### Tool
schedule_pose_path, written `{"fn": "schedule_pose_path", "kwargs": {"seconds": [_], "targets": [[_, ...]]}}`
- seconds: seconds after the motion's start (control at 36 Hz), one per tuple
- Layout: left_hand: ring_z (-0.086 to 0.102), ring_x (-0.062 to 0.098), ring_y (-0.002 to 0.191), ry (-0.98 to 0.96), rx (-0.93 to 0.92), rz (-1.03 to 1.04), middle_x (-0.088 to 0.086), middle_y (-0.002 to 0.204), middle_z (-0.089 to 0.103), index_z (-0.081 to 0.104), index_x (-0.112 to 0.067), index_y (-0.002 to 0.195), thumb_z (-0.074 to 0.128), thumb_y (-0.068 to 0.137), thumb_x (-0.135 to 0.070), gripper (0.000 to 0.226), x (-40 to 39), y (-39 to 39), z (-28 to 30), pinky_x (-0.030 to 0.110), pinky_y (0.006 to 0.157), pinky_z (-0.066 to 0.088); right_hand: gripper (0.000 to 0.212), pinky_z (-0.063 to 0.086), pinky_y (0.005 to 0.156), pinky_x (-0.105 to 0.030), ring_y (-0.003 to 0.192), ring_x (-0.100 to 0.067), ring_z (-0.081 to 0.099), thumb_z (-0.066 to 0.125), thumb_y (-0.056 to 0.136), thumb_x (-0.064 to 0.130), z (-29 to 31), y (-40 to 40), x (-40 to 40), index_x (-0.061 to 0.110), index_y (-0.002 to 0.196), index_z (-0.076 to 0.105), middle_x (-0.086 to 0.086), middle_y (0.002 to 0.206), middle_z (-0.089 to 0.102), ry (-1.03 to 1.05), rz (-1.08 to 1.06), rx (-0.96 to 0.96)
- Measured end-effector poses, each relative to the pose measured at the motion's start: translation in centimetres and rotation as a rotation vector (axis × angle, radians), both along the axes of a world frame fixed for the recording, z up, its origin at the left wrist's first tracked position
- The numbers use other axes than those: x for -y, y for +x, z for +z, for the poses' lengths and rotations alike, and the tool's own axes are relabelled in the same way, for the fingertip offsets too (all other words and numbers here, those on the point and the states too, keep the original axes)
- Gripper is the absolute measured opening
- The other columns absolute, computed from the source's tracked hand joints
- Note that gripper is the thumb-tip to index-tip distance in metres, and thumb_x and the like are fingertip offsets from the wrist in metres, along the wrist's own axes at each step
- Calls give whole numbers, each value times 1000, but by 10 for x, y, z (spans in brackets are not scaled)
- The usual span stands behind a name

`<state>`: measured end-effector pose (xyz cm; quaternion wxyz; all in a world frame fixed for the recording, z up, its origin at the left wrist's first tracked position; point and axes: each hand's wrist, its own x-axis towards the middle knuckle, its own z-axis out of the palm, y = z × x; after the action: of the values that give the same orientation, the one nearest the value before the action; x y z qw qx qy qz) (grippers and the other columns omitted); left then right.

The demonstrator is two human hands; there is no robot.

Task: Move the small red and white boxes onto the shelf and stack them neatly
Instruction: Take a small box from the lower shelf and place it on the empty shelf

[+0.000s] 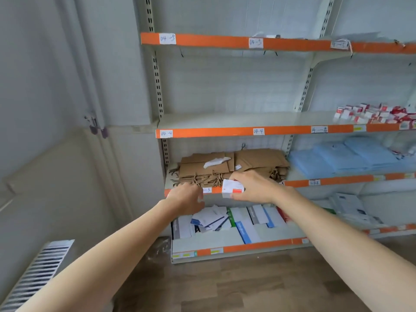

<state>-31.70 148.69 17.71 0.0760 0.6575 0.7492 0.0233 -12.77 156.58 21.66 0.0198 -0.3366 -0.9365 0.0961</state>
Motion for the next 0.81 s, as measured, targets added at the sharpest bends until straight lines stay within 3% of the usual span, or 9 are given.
{"fn": "schedule_pose_path", "kwargs": {"seconds": [0.19,0.31,0.44,0.81], "targets": [[63,23,99,71,9,37,3,108,67,65,-18,107,54,88,-27,24,-92,-27,36,38,84,53,36,42,65,-25,87,-14,50,61,87,39,6,-6,-92,17,115,54,11,99,54,-49,26,-75],[64,24,95,200,57,116,4,106,68,66,-16,103,51,89,-21,21,-142,-43,56,37,83,54,38,45,66,-28,88,-20,58,62,87,36,21,-22,-156,15,118,54,-5,107,61,-65,2,-147],[60,29,99,238,8,159,9,111,63,65,-14,106,52,88,-21,24,-182,-67,60,34,79,49,33,45,66,-34,85,-19,58,63,85,35,21,-59,-206,19,112,56,-2,100,63,-75,64,-212],[56,22,107,282,29,263,2,118,58,60,-19,117,52,89,-26,29,-283,-202,48,32,83,45,36,43,69,-35,86,-23,53,60,84,40,24,-205,-314,18,111,51,-4,105,59,73,177,-88]]}}
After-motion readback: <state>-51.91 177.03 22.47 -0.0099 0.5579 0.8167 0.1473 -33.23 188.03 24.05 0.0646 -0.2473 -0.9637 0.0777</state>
